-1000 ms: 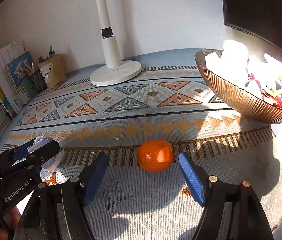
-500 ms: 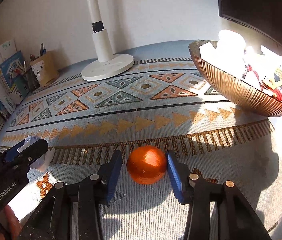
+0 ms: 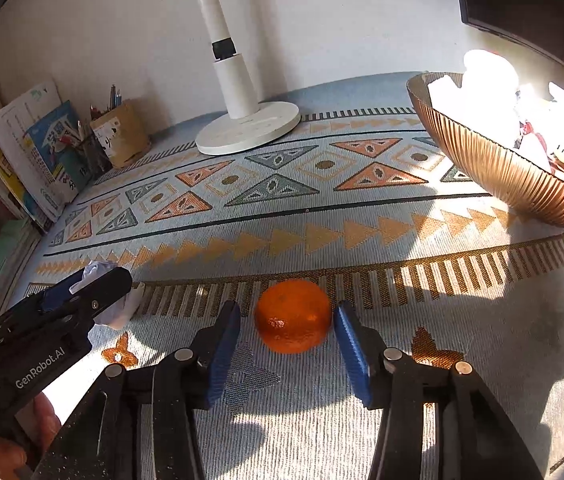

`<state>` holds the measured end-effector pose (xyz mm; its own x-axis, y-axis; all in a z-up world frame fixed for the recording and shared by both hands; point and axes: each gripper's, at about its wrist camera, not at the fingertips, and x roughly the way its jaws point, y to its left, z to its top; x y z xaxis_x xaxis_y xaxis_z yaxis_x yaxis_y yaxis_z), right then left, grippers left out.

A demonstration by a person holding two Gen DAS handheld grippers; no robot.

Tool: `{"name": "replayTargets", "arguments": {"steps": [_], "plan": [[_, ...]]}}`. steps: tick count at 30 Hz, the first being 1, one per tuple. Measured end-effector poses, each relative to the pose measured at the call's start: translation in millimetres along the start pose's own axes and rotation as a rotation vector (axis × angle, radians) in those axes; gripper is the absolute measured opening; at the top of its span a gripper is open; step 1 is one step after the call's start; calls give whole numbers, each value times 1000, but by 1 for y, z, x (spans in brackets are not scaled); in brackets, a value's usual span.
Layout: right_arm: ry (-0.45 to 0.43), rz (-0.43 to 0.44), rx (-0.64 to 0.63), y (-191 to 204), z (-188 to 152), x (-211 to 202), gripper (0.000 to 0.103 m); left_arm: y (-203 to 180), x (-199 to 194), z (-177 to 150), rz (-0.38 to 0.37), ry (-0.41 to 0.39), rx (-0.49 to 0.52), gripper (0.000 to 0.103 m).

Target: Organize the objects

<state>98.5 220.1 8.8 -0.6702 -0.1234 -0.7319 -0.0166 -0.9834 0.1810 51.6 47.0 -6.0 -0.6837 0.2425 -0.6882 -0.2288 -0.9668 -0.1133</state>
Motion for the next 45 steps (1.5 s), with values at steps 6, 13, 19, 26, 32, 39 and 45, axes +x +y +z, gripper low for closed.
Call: {"name": "replayTargets", "arguments": {"steps": [6, 13, 19, 26, 32, 39, 45], "plan": [[-61, -15, -38, 7, -1, -11, 36, -2, 0, 0, 5, 3, 6, 56], [-132, 60, -1, -20, 6, -43, 36, -43, -7, 18, -80, 28, 120, 53], [-324, -123, 133, -88, 54, -110, 36, -136, -11, 80, -201, -75, 261, 53], [-404, -372, 353, -173, 120, -125, 37, -222, 29, 150, -368, -143, 229, 53], [-376, -323, 453, -218, 153, -90, 38, -254, 83, 169, -391, -151, 213, 61], [-359, -312, 475, -228, 146, -77, 65, -253, 125, 174, -536, 14, 205, 102], [-354, -317, 391, -200, 130, -84, 65, -216, 108, 165, -701, 64, 160, 102]]}}
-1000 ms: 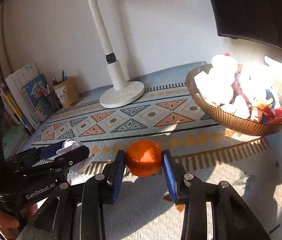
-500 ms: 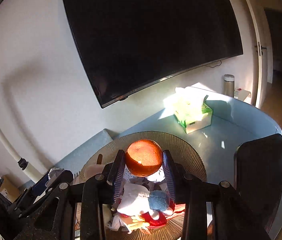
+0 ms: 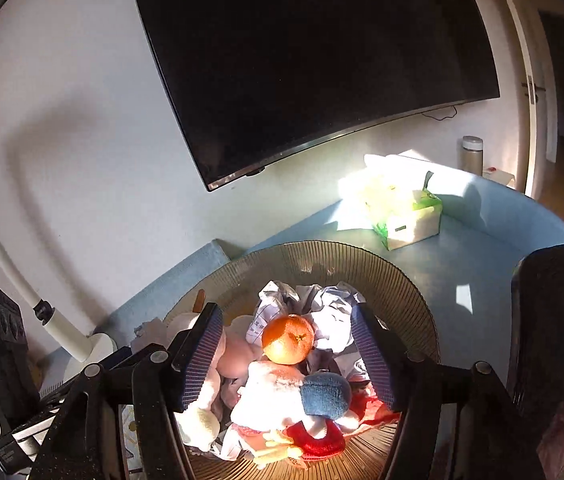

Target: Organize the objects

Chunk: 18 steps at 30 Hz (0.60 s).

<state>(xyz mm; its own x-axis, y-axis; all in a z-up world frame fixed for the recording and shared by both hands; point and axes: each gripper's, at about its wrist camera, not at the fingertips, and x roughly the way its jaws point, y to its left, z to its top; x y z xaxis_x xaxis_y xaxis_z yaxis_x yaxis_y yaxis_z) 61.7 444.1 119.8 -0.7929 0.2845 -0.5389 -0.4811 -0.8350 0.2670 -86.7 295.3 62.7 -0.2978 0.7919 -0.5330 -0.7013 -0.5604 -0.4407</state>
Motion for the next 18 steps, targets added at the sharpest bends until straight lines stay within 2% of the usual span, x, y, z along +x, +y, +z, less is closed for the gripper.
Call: {"name": "replayTargets", "arguments": {"steps": [4, 8, 9, 11, 15, 18], "plan": [[-26, 21, -67, 22, -12, -25, 65, 15, -50, -7, -51, -20, -62, 102], [-34, 62, -93, 43, -28, -49, 68, 34, -108, -20, -7, -54, -123, 102], [-32, 77, -101, 49, -33, -54, 69, 38, -124, -24, 31, -69, -127, 102], [-25, 101, -124, 65, -44, -63, 80, 45, -157, -35, 129, -95, -134, 102], [9, 158, -194, 103, -74, -75, 80, 54, -222, -63, 317, -140, -131, 102], [48, 215, -267, 137, -104, -82, 80, 52, -253, -81, 452, -102, -72, 102]]}}
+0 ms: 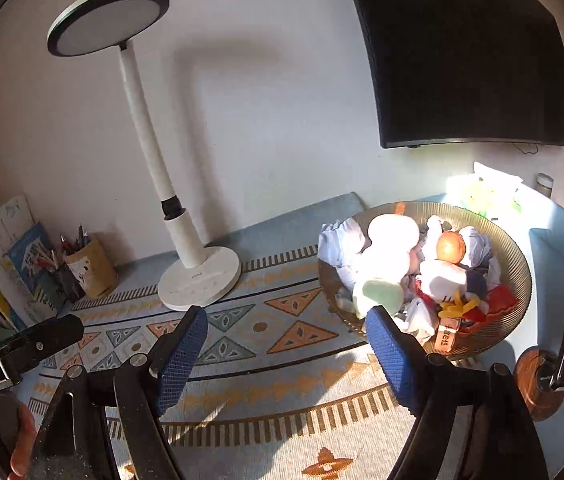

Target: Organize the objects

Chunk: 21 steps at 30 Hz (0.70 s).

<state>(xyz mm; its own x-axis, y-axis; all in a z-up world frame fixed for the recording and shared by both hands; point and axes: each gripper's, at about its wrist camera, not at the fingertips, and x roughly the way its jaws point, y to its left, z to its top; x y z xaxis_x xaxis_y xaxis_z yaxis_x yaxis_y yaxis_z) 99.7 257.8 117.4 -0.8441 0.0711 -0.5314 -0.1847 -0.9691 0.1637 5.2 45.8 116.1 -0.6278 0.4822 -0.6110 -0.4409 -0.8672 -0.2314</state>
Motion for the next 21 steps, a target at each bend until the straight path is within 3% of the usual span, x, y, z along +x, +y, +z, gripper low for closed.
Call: {"name": "replayTargets", "arguments": {"steps": [4, 8, 10, 12, 14, 15, 18, 21], "plan": [[54, 38, -107, 48, -33, 9, 80, 9, -34, -12, 150, -15, 134, 102], [116, 61, -169, 78, -60, 26, 80, 24, -49, -29, 276, -81, 134, 102], [132, 44, -188, 83, -69, 35, 80, 33, -38, -41, 244, -53, 88, 102], [139, 31, -200, 82, -74, 41, 80, 45, -22, -56, 138, -6, 14, 102], [143, 18, -213, 78, -76, 48, 80, 56, -3, -68, 90, 45, -74, 102], [148, 13, -221, 76, -77, 51, 80, 61, 5, -74, 115, 48, -104, 102], [184, 17, -235, 72, -81, 65, 80, 67, 28, -87, 330, 54, -109, 102], [232, 14, -232, 66, -90, 78, 80, 75, 39, -96, 379, 112, -118, 102]]}}
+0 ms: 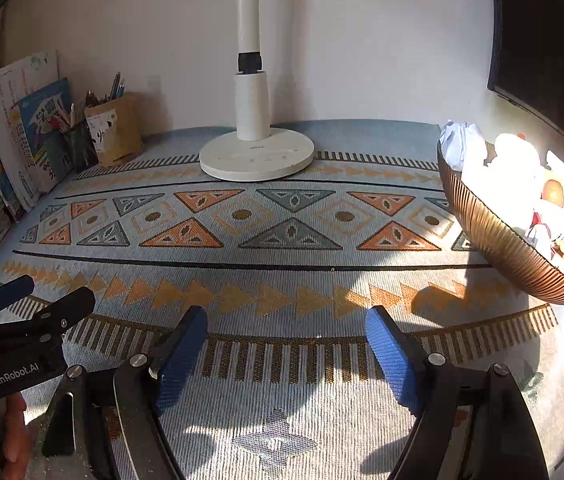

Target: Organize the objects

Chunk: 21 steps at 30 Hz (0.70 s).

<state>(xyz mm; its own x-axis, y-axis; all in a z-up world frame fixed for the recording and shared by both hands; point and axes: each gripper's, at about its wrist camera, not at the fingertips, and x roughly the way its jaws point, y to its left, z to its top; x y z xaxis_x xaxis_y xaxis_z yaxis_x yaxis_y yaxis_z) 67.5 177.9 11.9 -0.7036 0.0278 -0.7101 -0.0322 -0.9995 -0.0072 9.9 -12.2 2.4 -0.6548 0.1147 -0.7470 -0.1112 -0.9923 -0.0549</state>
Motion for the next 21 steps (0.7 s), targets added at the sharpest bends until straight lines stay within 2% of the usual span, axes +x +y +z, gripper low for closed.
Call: {"name": "replayTargets", "arguments": {"steps": [3, 7, 9, 12, 15, 19, 21], "plan": [[45, 20, 45, -8, -2, 11, 80, 4, -1, -1, 2, -5, -11, 102], [86, 30, 83, -15, -4, 17, 80, -3, 11, -2, -7, 69, 29, 102], [106, 21, 85, -15, -5, 19, 80, -10, 13, -5, 1, 88, 64, 102], [132, 30, 71, -13, -8, 21, 80, -18, 10, -8, 7, 71, 103, 102], [144, 23, 46, -8, -10, 22, 83, -14, 14, -10, 17, 111, 69, 103], [171, 24, 3, -1, -9, 27, 98, -14, 11, -13, 38, 103, 47, 102], [182, 23, -12, 3, -9, 30, 102, -13, 11, -13, 38, 100, 36, 103]]}}
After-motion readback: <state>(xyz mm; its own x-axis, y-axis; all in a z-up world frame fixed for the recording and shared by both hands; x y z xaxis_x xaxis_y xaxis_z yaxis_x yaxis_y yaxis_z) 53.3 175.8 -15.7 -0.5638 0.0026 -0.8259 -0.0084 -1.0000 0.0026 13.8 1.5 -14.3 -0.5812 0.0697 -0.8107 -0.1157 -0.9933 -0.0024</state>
